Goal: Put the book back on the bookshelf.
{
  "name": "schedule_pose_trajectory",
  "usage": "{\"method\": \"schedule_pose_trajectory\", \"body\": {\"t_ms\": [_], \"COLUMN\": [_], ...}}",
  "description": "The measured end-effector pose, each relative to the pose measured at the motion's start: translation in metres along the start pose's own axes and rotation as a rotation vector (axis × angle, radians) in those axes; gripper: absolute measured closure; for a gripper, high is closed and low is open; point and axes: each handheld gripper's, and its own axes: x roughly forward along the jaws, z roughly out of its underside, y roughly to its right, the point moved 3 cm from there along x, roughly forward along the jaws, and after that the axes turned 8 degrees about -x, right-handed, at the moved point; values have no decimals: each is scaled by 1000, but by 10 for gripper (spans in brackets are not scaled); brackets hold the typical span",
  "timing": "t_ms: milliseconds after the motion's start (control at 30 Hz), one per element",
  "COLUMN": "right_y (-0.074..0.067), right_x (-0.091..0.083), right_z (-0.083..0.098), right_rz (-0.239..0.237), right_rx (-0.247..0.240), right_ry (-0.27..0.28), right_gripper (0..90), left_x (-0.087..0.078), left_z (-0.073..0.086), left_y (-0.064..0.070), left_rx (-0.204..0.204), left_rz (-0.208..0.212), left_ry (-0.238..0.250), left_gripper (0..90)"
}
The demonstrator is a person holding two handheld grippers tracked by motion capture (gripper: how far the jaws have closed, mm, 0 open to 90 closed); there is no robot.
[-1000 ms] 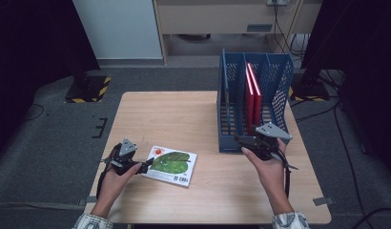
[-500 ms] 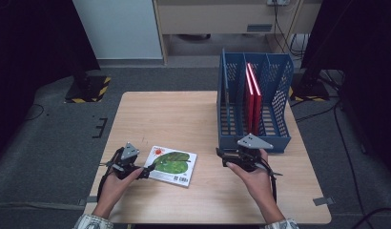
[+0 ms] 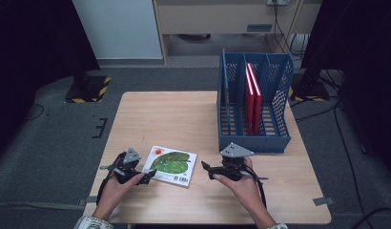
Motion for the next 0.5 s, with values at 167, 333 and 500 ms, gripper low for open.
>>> {"method": "schedule_pose_trajectory", "body": {"t_ms": [167,333,500], "right_y": [-9,-21,-36], "right_x": [11,21,32], "right_z": [8,14,21], "right_rz": [-20,-49,-87], "right_rx": [-16,-31,-46], "right_ry": [-27,-63,-103], "right_gripper": [88,89,89], "left_x": [2,4,5], "left_z": [1,2,4], "left_y": [1,1,2], "left_rx": [1,3,-3], "left_rz": [13,23,37], "left_ry": [-9,-21,-37], "left_gripper": [60,71,96]}}
